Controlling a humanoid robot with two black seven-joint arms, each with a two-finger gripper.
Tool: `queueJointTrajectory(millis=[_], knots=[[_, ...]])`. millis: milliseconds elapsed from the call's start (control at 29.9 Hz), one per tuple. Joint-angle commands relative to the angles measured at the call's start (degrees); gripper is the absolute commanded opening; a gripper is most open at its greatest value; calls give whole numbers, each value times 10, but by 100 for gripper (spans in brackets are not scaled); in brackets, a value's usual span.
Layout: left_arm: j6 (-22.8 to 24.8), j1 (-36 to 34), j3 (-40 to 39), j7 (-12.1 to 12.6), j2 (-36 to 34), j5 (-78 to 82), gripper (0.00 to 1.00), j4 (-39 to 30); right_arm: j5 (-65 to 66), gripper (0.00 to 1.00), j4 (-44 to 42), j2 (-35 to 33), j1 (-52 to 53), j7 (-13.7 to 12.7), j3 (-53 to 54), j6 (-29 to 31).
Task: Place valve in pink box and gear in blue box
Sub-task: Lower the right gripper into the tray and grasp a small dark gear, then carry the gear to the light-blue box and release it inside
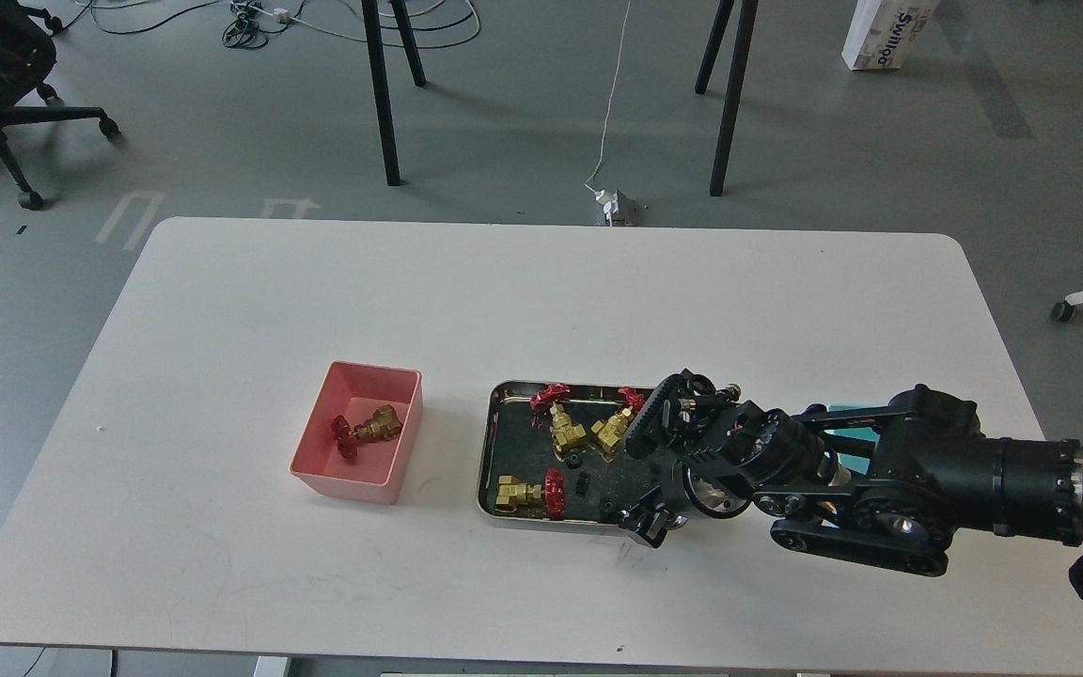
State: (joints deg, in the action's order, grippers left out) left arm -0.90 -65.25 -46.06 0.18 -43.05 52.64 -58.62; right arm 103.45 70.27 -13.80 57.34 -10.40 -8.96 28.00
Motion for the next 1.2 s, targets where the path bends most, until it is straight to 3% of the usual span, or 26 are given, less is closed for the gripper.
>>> queueJointTrajectory(millis=[0, 301, 401, 802, 1003, 1170], knots=[[1, 0, 0, 0, -1, 0, 95, 0, -1, 73, 0, 0, -2, 0, 0, 0], [1, -1, 1, -1, 0, 0, 95, 4, 1, 51, 0, 2, -1, -7, 2, 0], [1, 0, 1, -1, 1, 0, 95, 4, 1, 36, 0, 2, -1, -11, 3, 0], [1, 0, 1, -1, 0, 0, 95, 10, -2, 10, 3, 2, -1, -30, 4, 0], [1, 0, 2, -1, -1, 0, 95, 11, -7, 5, 9, 1, 2, -38, 24, 0], [2, 1, 2, -2, -2, 0, 95, 11, -12, 4, 22, -28, 5, -39, 105, 0]])
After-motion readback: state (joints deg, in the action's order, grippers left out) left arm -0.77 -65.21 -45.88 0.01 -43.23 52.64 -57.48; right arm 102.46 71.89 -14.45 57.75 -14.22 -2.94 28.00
